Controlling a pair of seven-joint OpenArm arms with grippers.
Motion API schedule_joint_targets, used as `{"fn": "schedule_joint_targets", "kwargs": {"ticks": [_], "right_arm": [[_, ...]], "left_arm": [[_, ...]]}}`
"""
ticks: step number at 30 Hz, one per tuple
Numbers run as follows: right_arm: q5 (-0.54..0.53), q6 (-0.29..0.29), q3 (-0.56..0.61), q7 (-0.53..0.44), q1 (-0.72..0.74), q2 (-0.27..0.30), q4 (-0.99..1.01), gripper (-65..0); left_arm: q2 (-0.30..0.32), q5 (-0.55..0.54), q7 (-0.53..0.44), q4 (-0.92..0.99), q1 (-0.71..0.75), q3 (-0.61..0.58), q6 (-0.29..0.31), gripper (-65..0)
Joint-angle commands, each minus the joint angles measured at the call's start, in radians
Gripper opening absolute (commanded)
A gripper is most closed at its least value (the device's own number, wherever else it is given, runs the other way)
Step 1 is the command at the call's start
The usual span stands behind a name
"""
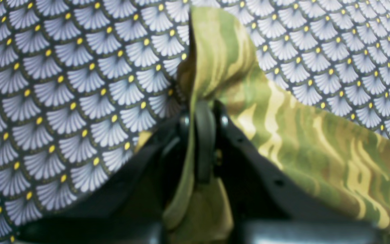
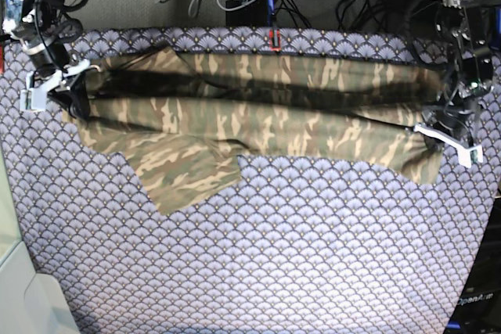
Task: Fold the T-shirt properly
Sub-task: 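Lift the hem with both grippers and pull it over toward the collar, then lower the hem onto the folded shoulder edge and release with the right gripper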
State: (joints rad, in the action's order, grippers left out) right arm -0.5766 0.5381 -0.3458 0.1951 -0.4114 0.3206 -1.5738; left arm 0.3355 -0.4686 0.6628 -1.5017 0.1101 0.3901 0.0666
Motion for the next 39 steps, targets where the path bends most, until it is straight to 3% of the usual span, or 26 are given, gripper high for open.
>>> {"fn": "schedule_joint_targets", "kwargs": {"ticks": [1, 12, 29, 39], "right_arm": [[-0.012, 0.007, -0.008, -0.027, -0.007, 0.016, -0.017, -65.0], [-0.012, 0.007, -0.011, -0.026, -0.088, 0.004, -0.135, -65.0], [-0.012, 0.007, -0.014, -0.030, -0.126, -0.004, -0.133, -65.0], [-0.012, 0.007, -0.045, -0.026, -0.128, 0.002, -0.133, -65.0]], "left_arm": [[0.020, -0.002, -0.022, -0.021, -0.008, 0.007, -0.004, -64.4], [0.020, -0.002, -0.015, -0.109, 0.050, 0.007, -0.004, -64.4], [0.029, -0.002, -0.015, -0.150, 0.122, 0.011, -0.004, -64.4], [0.030, -0.003, -0.013, -0.152, 0.125, 0.091, -0.003, -64.4]]}}
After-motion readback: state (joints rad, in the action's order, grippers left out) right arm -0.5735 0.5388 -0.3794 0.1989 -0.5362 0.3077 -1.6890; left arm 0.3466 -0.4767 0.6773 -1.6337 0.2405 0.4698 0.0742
